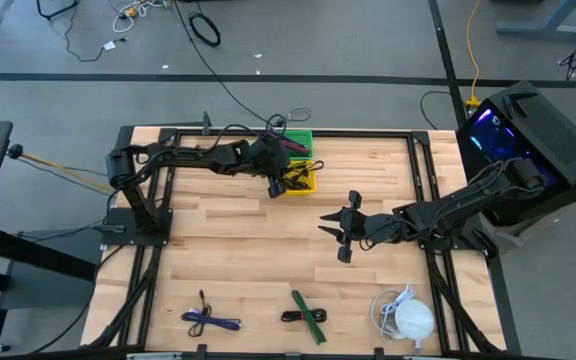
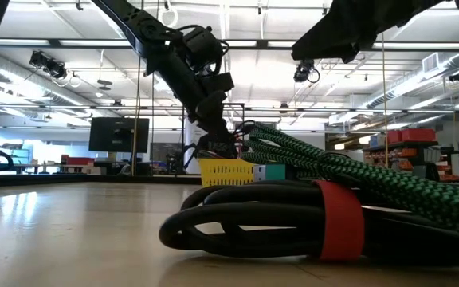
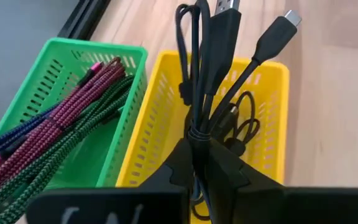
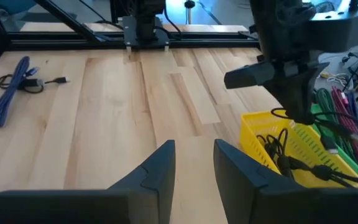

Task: Pick & Place USB Port
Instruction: Put the middle black charger cable into the yellow basket, then put the green patterned charger cable into the green basket

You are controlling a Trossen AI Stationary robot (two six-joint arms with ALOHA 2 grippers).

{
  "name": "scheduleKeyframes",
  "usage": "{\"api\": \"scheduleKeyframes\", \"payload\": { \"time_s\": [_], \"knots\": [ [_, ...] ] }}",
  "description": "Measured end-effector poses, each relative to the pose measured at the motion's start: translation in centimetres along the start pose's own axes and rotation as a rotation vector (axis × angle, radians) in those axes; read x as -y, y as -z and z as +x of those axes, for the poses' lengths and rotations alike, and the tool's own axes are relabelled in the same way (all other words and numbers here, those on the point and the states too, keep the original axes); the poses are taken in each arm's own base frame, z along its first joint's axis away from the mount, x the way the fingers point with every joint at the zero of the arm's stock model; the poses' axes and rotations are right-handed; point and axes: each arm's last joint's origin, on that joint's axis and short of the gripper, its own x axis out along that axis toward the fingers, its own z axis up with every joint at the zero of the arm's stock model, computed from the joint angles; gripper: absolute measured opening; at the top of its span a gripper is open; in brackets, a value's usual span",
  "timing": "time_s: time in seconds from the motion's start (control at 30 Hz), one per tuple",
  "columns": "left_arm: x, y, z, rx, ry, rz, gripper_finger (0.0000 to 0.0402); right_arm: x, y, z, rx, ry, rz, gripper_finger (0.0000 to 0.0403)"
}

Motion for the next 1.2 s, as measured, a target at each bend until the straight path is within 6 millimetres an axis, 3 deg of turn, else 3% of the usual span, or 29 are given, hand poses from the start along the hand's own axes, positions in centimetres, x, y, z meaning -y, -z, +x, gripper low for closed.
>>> {"api": "scheduleKeyframes", "payload": {
  "time_s": [0.77,1.03,1.2],
  "knots": [
    [0.2,0.1,0.0,-0.015,0.019,-0.052,0.0106,0.4,0.2,0.2,0.032,0.039,0.009,0.0111],
    [0.2,0.2,0.0,-0.017,0.02,-0.041,0.0105,0.4,0.2,0.2,0.032,0.034,0.029,0.0111],
    [0.2,0.7,-1.2,-0.109,0.043,-0.019,0.0097,0.0,0.3,0.2,0.013,-0.091,0.082,0.0111]
  ]
}}
